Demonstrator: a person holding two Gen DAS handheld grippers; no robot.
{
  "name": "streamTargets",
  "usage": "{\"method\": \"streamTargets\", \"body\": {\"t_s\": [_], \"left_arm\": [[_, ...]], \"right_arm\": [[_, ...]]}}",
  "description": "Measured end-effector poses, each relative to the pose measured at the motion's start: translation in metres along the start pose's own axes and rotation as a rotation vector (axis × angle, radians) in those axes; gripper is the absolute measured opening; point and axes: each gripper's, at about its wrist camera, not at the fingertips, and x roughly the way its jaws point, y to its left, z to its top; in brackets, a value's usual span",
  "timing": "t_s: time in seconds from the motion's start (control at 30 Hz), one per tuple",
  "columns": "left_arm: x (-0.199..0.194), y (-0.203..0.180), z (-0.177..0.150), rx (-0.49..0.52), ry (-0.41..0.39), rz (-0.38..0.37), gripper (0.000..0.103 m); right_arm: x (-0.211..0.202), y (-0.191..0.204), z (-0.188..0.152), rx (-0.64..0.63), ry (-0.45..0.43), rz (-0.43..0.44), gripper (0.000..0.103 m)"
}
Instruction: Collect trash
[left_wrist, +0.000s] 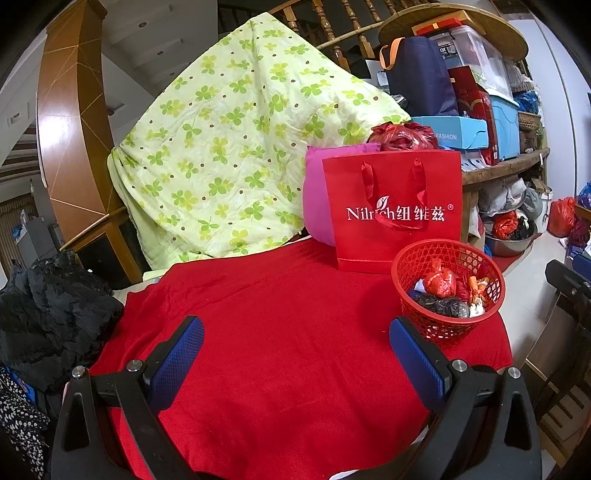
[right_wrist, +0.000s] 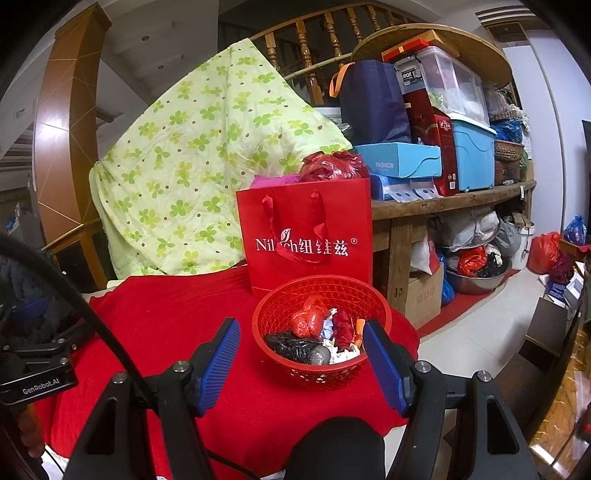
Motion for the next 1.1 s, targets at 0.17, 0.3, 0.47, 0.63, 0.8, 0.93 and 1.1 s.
{"method": "streamTargets", "body": {"t_s": [0.17, 0.3, 0.47, 0.63, 0.8, 0.93, 1.1], "left_arm": [[-0.001, -0.006, 0.003, 0.011, 0.002, 0.001, 0.100], [-0.002, -0.006, 0.002, 0.017, 0.005, 0.001, 0.100], [-0.002, -0.007, 0.002, 0.017, 0.005, 0.001, 0.100], [-0.002, -0.007, 0.002, 0.017, 0.005, 0.002, 0.100], [-0.003, -0.008, 0.001, 0.024, 0.003, -0.002, 0.100], [-0.003, -0.009, 0.001, 0.025, 0.002, -0.005, 0.100], [-0.004, -0.011, 0.002, 0.031, 0.000, -0.006, 0.100]], "right_arm": [[0.000, -0.013, 0.003, 0.015, 0.001, 0.002, 0.072], [0.000, -0.012, 0.003, 0.014, 0.001, 0.002, 0.072], [-0.001, -0.012, 0.003, 0.009, 0.002, 0.005, 0.072], [-0.001, -0.011, 0.003, 0.009, 0.003, 0.005, 0.072], [-0.001, -0.012, 0.003, 0.010, 0.001, 0.005, 0.072], [0.000, -0.012, 0.003, 0.009, 0.002, 0.006, 0.072], [-0.002, -0.014, 0.007, 0.020, -0.002, 0.008, 0.072]]}}
